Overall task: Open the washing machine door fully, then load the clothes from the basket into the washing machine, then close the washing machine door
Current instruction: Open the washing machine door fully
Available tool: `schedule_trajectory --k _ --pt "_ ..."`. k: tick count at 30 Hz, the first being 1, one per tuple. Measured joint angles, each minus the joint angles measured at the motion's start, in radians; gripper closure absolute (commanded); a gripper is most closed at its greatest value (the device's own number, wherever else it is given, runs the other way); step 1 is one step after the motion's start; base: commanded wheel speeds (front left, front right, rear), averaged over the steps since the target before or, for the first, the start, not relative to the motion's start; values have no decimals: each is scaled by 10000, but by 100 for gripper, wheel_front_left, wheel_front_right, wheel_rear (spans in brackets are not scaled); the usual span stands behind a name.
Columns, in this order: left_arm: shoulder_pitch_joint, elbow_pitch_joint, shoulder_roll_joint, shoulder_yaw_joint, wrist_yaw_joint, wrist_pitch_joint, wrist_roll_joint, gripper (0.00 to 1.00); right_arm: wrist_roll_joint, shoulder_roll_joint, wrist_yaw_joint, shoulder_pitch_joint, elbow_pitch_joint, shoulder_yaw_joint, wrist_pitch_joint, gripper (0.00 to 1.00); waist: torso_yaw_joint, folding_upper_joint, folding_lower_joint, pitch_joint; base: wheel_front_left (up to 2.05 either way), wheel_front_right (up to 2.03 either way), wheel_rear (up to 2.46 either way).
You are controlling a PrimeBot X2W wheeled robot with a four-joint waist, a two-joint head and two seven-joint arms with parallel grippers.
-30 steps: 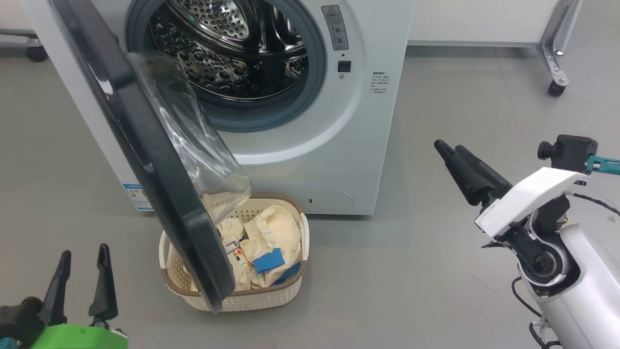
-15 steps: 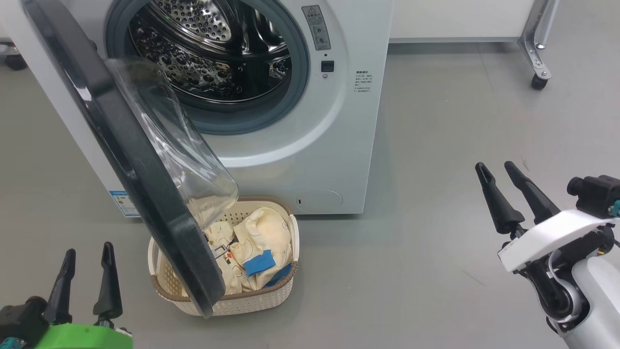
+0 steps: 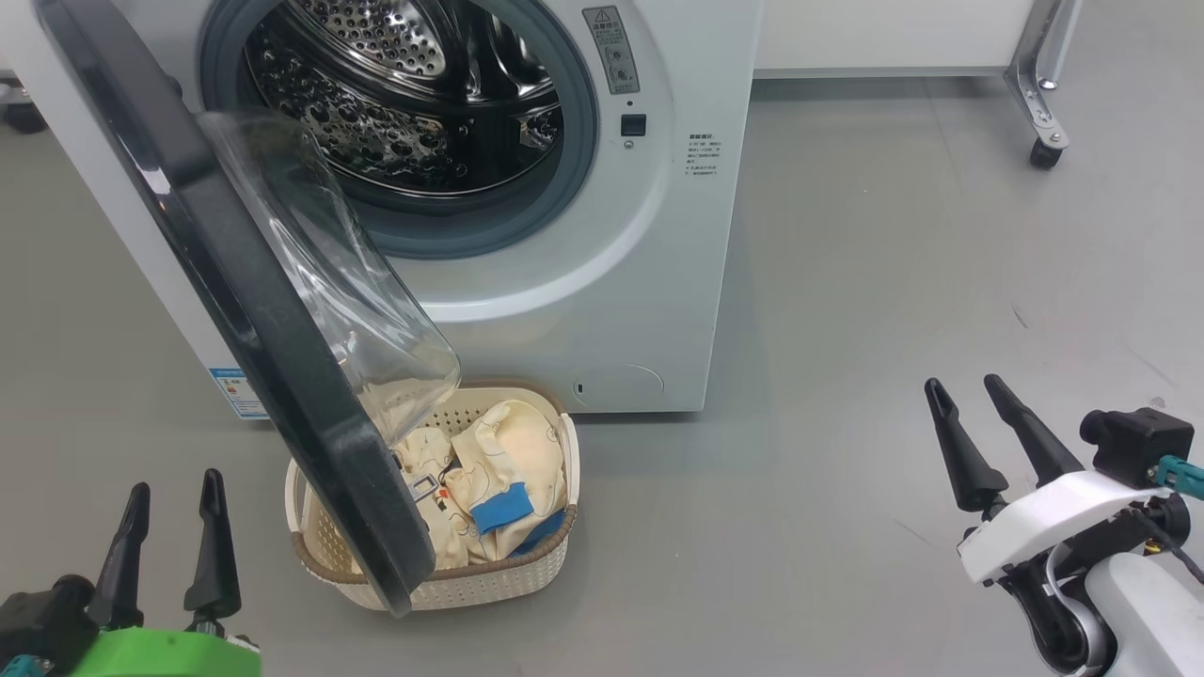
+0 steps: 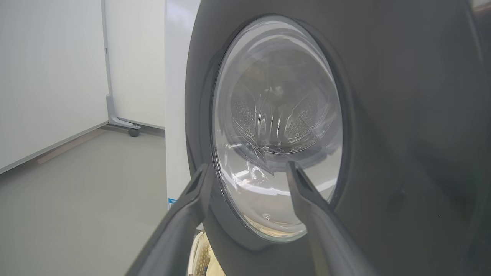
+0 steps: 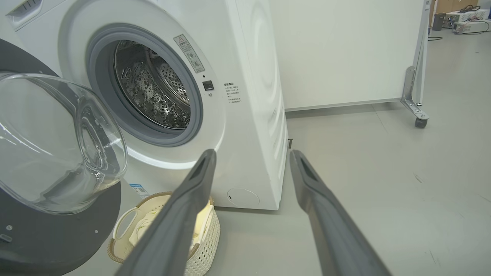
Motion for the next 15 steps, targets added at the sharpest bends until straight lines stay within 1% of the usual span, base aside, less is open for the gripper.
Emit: schedule_trajectory --k 7,15 --pt "0 0 -2 -10 0 0 2 0 -253 268 -2 -6 228 104 -123 0 22 0 0 11 0 0 0" --pt "0 0 -6 -84 0 0 2 0 -433 376 2 -21 470 127 -184 0 54 0 0 2 0 0 0"
